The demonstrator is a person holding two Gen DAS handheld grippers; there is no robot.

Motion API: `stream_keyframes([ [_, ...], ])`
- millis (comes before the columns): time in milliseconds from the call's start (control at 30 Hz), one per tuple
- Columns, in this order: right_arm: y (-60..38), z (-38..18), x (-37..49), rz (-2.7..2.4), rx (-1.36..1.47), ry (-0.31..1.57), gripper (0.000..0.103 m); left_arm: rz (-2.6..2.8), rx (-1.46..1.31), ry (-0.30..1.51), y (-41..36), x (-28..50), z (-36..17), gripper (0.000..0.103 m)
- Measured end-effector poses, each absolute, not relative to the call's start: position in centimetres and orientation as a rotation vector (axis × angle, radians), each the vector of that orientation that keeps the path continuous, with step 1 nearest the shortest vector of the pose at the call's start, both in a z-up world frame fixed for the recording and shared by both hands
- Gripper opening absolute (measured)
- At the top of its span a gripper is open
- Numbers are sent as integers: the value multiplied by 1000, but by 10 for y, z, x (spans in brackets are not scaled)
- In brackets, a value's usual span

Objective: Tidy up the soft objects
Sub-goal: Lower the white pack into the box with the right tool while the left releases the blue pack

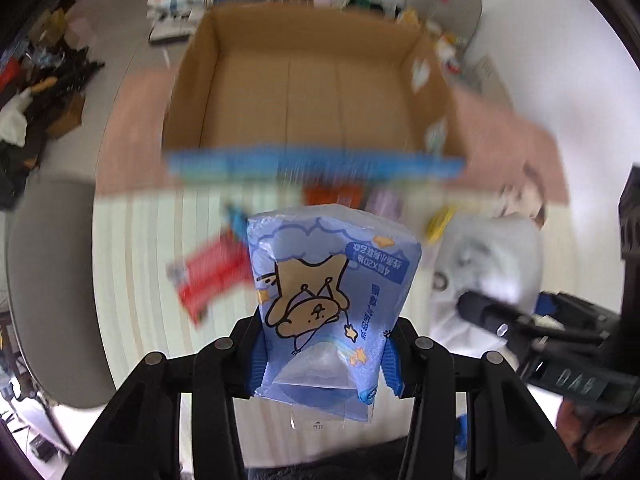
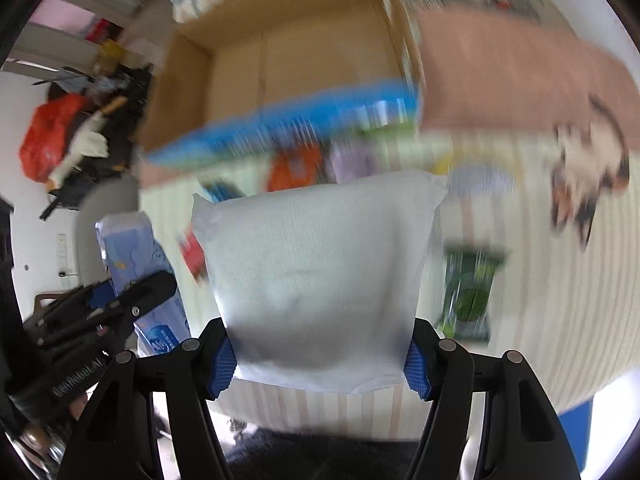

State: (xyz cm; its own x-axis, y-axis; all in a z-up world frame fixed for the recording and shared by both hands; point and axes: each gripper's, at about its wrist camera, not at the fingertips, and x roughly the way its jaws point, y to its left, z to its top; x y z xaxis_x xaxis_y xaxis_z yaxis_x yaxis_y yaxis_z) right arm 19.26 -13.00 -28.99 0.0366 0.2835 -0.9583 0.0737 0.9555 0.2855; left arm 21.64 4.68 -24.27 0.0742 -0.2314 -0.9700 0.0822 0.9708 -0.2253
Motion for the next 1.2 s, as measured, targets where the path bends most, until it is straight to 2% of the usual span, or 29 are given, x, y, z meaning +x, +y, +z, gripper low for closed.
stream_keyframes([
  [67,-144,-259,227,184,260,1501,69,-222,-115,1457,38,253,-232,43],
  [167,-147,-241,283,181,205,1457,69,-172,-94,1439,29,322,-233,43],
  [300,-137,-260,367,172,180,1454,69,-142,-118,1493,23,399,-268,43],
  [433,-131,-302,435,167,160,1497,69,-150,-155,1598,8,459,-321,43],
  [567,-131,-351,472,155,140,1543,69,-165,-182,1686,-3,492,-370,43],
  [700,-130,-386,496,151,113,1586,69,-185,-166,1739,-10,499,-392,43],
  [1033,-131,-424,511,153,99,1638,73,-232,-154,1796,-19,511,-417,46],
  [1133,-131,-427,512,160,98,1649,78,-232,-120,1797,-22,513,-415,59],
  [1200,-129,-426,512,164,89,1662,83,-222,-112,1787,-23,513,-408,81],
])
